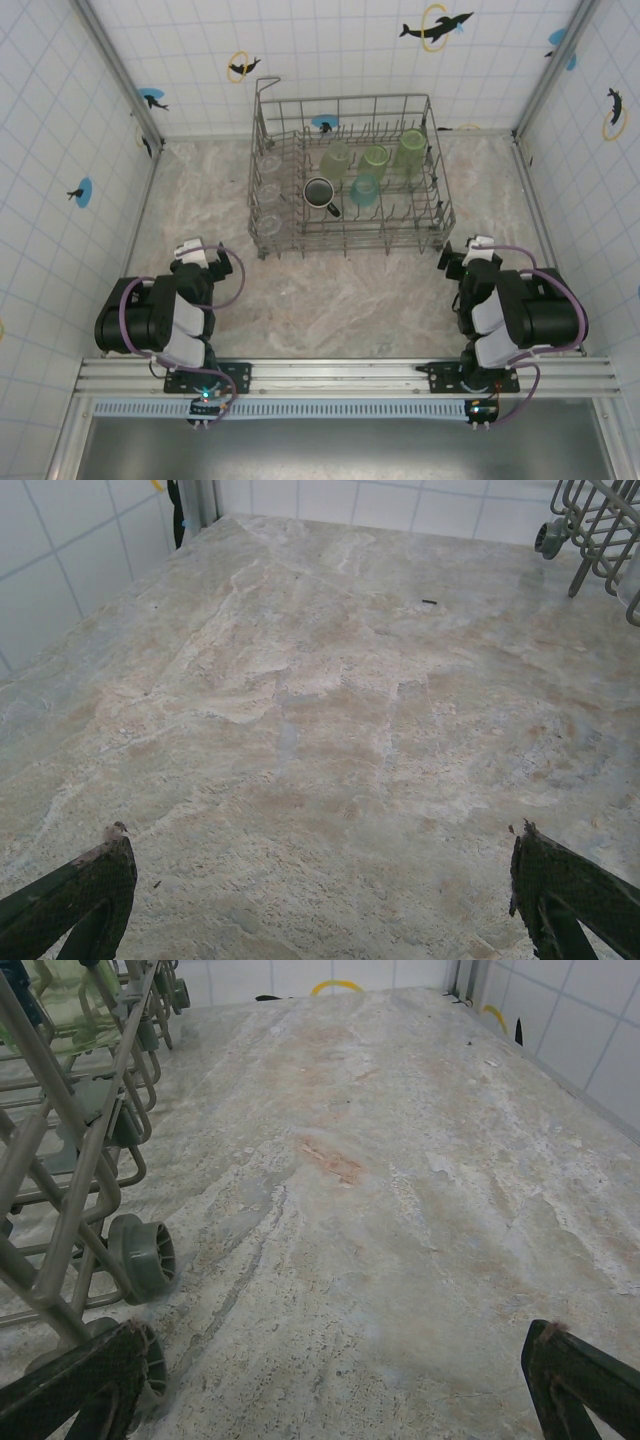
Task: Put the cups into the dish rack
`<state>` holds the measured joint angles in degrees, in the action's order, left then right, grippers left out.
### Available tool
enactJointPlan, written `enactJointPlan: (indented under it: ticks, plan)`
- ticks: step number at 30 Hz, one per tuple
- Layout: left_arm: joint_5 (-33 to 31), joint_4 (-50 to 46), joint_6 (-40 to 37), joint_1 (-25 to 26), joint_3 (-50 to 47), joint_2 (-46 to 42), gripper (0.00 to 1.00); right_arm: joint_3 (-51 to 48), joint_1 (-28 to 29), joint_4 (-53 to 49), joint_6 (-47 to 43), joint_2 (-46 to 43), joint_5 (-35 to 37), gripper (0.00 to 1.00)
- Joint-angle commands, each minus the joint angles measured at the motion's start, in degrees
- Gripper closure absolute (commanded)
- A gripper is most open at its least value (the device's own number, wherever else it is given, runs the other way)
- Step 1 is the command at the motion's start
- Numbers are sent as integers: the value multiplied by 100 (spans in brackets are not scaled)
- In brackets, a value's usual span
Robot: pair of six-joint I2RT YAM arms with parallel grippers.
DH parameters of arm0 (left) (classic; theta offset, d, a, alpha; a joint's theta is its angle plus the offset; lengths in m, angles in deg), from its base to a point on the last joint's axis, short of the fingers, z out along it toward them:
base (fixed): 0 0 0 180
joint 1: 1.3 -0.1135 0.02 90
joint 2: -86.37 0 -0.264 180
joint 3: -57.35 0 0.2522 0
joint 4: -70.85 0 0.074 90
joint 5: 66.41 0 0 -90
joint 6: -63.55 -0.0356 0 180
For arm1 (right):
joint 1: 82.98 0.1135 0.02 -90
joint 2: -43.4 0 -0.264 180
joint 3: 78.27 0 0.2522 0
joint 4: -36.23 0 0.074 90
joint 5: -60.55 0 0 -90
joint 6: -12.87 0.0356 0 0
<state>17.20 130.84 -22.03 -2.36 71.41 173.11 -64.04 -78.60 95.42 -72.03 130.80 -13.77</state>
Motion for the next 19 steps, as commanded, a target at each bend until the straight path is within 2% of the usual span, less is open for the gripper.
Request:
enactJointPlan:
  ticks: [1, 19]
  plan:
    - [113, -10, -53, -43, -36, 3, 2, -109, -34, -6, 15, -65, -21, 0]
    - [121, -10, -56, -42, -38, 8, 2, -102, -8, 16, -14, -50, 27, 0]
